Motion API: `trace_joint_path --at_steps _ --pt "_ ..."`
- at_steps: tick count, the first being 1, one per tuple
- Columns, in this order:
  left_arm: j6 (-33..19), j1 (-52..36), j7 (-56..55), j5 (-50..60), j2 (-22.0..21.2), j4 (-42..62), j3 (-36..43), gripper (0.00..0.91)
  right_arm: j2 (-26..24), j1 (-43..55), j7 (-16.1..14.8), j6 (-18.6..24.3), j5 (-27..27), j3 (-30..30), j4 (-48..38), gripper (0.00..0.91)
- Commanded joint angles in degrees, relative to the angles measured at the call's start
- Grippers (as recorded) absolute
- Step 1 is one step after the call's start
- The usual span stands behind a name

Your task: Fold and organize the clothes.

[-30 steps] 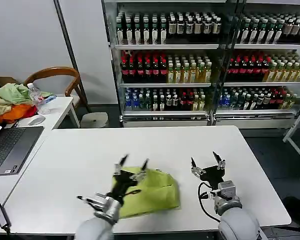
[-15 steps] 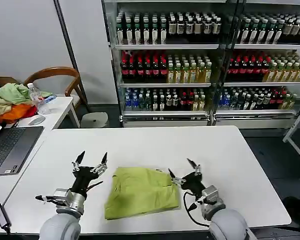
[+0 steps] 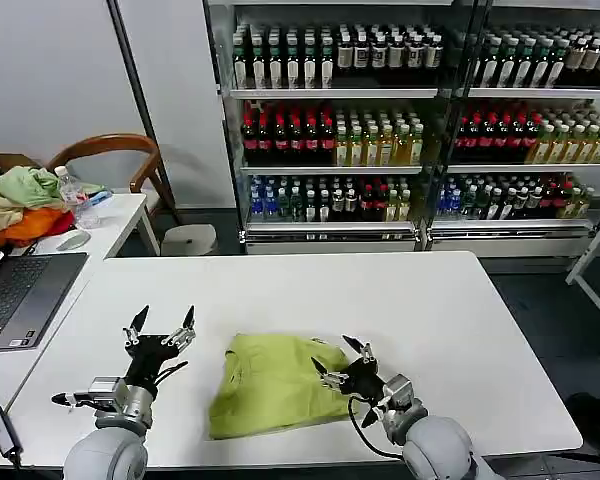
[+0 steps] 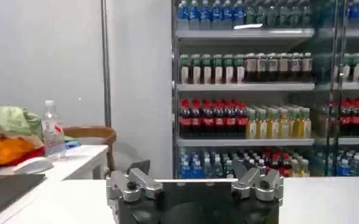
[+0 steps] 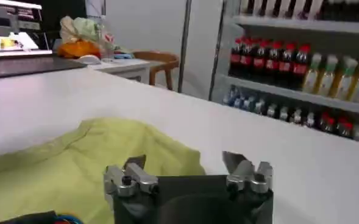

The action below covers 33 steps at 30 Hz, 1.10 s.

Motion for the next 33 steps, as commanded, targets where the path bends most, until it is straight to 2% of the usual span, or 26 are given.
trace_joint_path --at_steps 1,4,14,17,19,23,27,29,32,33 --pt "0.24 0.53 -0.63 -0.34 0.42 0.25 -1.35 0.907 0.52 1.32 0.38 -2.65 8.53 0.33 -2.10 0.000" --pt "0.20 0.65 -1.00 -0.34 0.41 0.47 -1.28 0.907 0.76 1.46 1.08 -3.09 10.96 0.98 -2.40 0.000" --pt "-0.02 1.07 -1.57 -0.24 0.09 0.63 -0.72 0.907 2.62 4.45 4.02 -8.92 19.81 2.10 -4.12 0.000" --pt "-0.04 1.29 -1.59 -0.16 -0.04 0.51 -0.67 0.907 3.24 5.41 7.42 -13.03 24.77 2.59 -4.39 0.000" --pt "-0.06 1.42 -1.60 0.00 -0.10 0.53 -0.48 0.907 3.44 5.76 8.87 -13.18 26.69 2.78 -4.51 0.000" --pt "-0.04 1.29 -1.60 0.26 -0.23 0.77 -0.17 0.907 3.35 7.29 9.51 -13.21 26.03 3.48 -6.33 0.000" --pt "-0.02 1.09 -1.59 0.43 -0.33 0.85 0.08 0.907 2.57 9.47 8.07 -13.19 24.47 3.64 -9.05 0.000" --pt "-0.02 0.96 -1.58 0.60 -0.42 0.93 0.27 0.907 2.13 11.66 6.11 -13.18 23.08 3.64 -11.80 0.000" --pt "0.01 0.90 -1.56 0.69 -0.56 1.00 0.41 0.907 1.12 14.35 -0.48 -13.11 17.94 3.40 -14.05 0.000" --pt "0.00 0.92 -1.54 0.74 -0.57 0.99 0.42 0.907 0.98 14.76 -0.99 -13.06 17.55 3.40 -14.37 0.000"
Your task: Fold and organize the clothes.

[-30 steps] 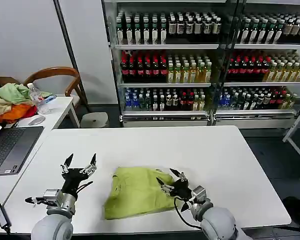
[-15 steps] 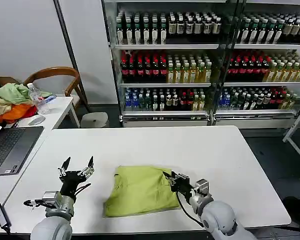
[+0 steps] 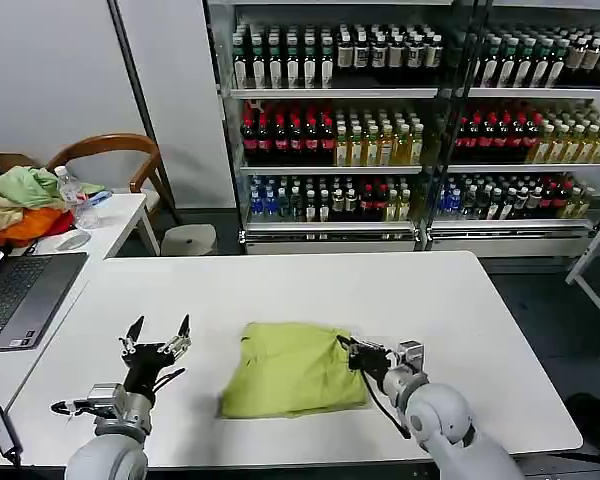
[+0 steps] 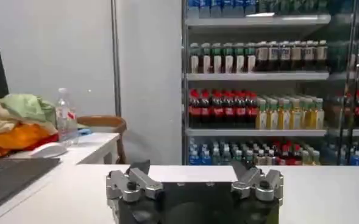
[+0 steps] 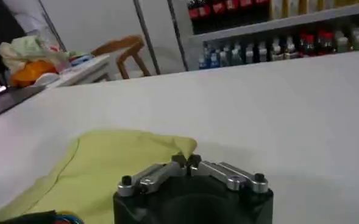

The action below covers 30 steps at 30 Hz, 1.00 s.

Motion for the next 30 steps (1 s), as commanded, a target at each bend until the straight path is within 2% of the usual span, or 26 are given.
trace_joint_path --at_steps 1,4,7,13,22,29,30 --pt "0.04 0.07 0.01 0.43 -0.10 0.03 0.13 0.907 -1.80 8.43 -9.66 -1.32 -5.19 -0.05 -8.12 0.000" --pt "0.02 0.30 0.03 0.56 -0.04 0.07 -0.02 0.907 -1.95 10.65 -11.73 -0.69 -6.82 -0.21 -10.15 0.000" --pt "0.00 0.42 0.05 0.56 0.16 0.20 -0.25 0.907 -1.76 11.90 -11.83 -0.59 -7.11 -0.32 -11.53 0.000" --pt "-0.04 0.45 0.08 0.57 0.47 0.36 -0.16 0.907 -0.96 12.03 -10.75 0.99 -7.75 -0.23 -13.72 0.000" --pt "-0.21 0.15 0.12 0.96 0.60 0.92 0.67 0.907 0.14 10.22 -7.01 3.61 -7.79 0.68 -13.87 0.000" --pt "-0.26 -0.12 0.16 1.12 0.75 1.07 1.04 0.907 0.46 9.86 -7.08 3.96 -7.92 0.73 -13.34 0.000" --pt "-0.27 -0.21 0.15 1.15 0.74 1.12 1.14 0.907 0.54 9.95 -6.85 3.78 -7.95 0.63 -13.46 0.907"
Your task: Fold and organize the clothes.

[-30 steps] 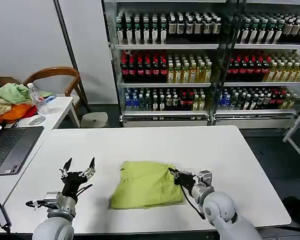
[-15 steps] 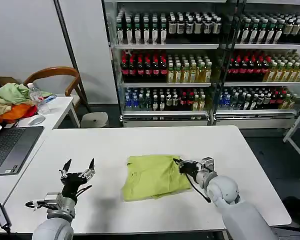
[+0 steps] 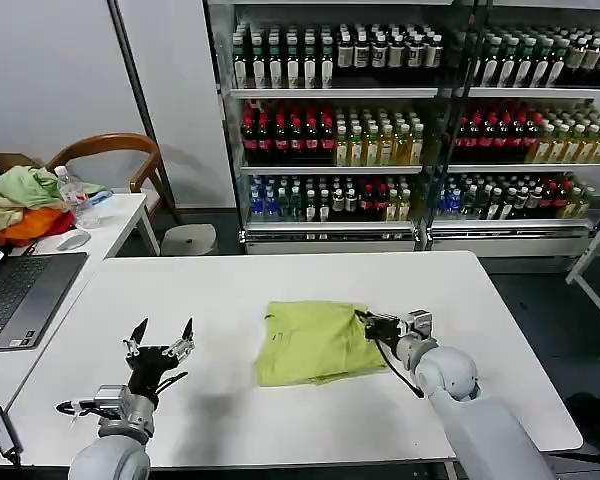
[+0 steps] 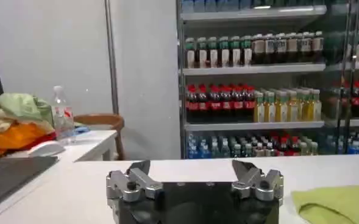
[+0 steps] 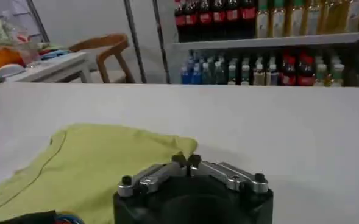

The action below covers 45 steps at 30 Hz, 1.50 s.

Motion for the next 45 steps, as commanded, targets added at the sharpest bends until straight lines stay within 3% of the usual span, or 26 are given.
trace_joint_path --at_steps 1,12,24,28,31,33,38,45 --pt "-0.10 -0.23 0.00 -0.14 -0.04 0.32 0.31 0.907 0.27 0.87 0.66 0.50 -1.11 -0.25 -1.46 0.907" --pt "-0.87 -0.23 0.02 0.10 -0.02 0.63 0.53 0.907 0.50 2.13 1.85 0.67 -1.44 1.00 -3.52 0.907" --pt "-0.85 -0.80 0.03 0.58 -0.34 0.95 1.14 0.907 -2.26 -4.47 1.52 2.10 2.73 6.20 11.94 0.907" --pt "-0.88 -1.00 0.05 0.65 -0.33 1.00 1.00 0.907 -2.60 -8.20 2.84 3.09 0.56 6.93 16.88 0.907" --pt "-1.22 -1.22 0.44 0.70 -0.26 1.07 0.91 0.907 -2.39 -11.05 9.51 4.73 -5.11 6.66 20.11 0.907" --pt "-2.98 -1.36 1.26 0.81 -0.11 1.17 1.03 0.907 -2.43 -12.20 12.15 8.50 -9.21 6.67 21.52 0.907" --pt "-7.54 -2.02 3.22 3.25 0.62 1.31 1.30 0.907 -2.65 -12.42 11.46 11.36 -17.26 8.68 21.14 0.907" --pt "-12.19 -2.60 5.93 7.26 1.71 1.99 1.52 0.907 -3.14 -12.77 11.23 14.07 -18.65 12.00 19.57 0.907"
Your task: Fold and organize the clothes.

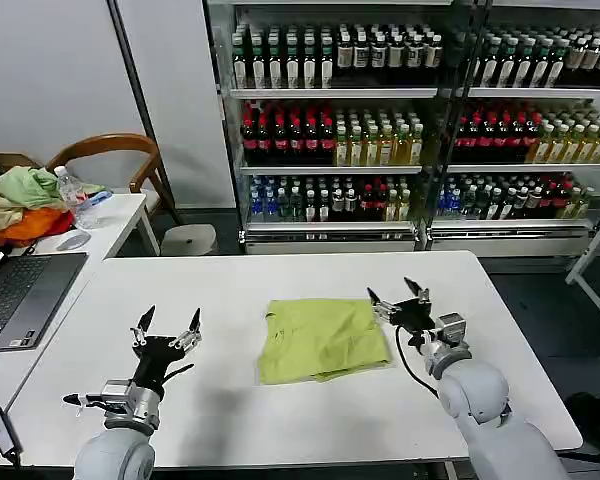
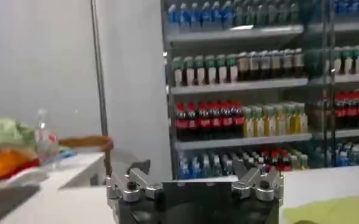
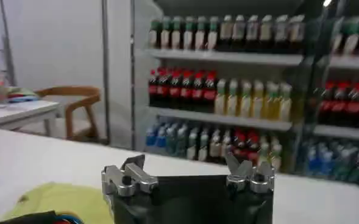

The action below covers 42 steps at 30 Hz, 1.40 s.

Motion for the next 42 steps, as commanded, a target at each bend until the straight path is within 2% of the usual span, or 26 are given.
trace_joint_path --at_steps 1,18,26,29,31,34,38,42 --pt "-7.05 -0.40 3.28 4.82 0.83 0.38 0.23 0.907 -0.69 -3.20 2.76 6.45 -8.94 4.46 2.61 0.907" --pt "-10.58 -3.56 6.37 7.28 0.20 3.93 2.13 0.907 -3.69 -5.24 1.00 11.09 -8.41 11.45 -1.43 0.907" --pt "-11.46 -3.58 6.21 7.25 0.82 4.01 1.61 0.907 -3.74 -7.40 0.60 11.42 -8.72 11.12 -0.06 0.907" --pt "-11.61 -3.45 6.36 7.28 0.56 4.31 1.08 0.907 -3.51 -7.74 -0.05 14.14 -10.59 9.81 -0.06 0.907" --pt "-12.03 -3.49 6.49 7.30 0.53 4.57 0.70 0.907 -3.42 -8.03 -0.05 14.11 -10.89 9.32 0.10 0.907" --pt "-13.05 -4.03 7.43 6.90 1.02 5.04 -0.34 0.907 -3.06 -8.27 0.69 14.43 -11.91 8.64 -0.10 0.907" --pt "-12.46 -4.05 7.32 8.42 0.94 4.31 -0.48 0.907 -1.67 -8.31 4.81 14.48 -11.87 6.95 -0.97 0.907" --pt "-10.10 -3.21 4.04 13.96 0.72 3.06 0.63 0.907 -2.29 -9.08 4.55 14.50 -11.86 7.29 -0.63 0.907"
